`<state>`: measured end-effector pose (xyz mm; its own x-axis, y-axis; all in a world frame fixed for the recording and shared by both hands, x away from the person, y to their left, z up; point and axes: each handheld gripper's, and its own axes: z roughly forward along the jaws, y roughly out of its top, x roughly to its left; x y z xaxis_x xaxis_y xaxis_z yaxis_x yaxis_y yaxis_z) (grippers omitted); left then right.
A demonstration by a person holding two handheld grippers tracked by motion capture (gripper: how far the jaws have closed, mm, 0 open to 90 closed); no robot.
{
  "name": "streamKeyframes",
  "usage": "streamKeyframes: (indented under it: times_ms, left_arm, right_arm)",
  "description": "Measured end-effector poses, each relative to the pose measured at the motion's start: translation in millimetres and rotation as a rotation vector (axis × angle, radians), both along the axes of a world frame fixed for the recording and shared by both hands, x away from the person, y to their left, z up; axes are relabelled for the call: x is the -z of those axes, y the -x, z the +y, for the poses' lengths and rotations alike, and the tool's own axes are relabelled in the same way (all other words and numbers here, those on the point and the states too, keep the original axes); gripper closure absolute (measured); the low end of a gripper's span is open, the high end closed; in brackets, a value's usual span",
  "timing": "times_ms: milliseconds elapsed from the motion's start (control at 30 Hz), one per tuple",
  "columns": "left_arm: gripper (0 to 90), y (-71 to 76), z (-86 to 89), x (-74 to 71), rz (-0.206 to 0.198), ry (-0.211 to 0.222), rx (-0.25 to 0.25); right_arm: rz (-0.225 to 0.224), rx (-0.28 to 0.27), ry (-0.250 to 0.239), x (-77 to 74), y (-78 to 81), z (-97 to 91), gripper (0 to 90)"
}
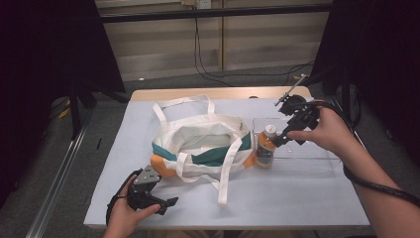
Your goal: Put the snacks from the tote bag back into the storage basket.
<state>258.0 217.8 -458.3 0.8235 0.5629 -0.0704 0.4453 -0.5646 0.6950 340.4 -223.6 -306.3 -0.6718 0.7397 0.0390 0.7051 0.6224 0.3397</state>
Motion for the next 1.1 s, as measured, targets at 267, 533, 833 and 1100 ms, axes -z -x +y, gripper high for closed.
streamKeyframes:
  times_ms: [267, 533, 833, 1100]
  left_arm:
    - [4.7, 2.2, 5.0, -0.7, -0.007, -0.003, -0.013]
    - [4.7, 4.8, 9.1, -1.5, -0.008, -0.001, -0.019]
    - [4.7, 7.6, 10.5, -0.5, -0.001, 0.012, -0.037]
    - [4.7, 8.2, 10.7, -1.2, 0.008, -0.001, -0.038]
  right_arm:
    - [0.001, 0.005, -0.001, 3.4, 3.2, -2.3, 9.1]
    - [-0.003, 0.008, -0.001, 4.6, 7.8, -6.5, 9.2]
    - [0.006, 0.016, -0.020, 11.1, 14.7, -16.6, 9.1]
    - [-0.009, 0.014, -0.021, 15.0, 20.4, -23.1, 9.1]
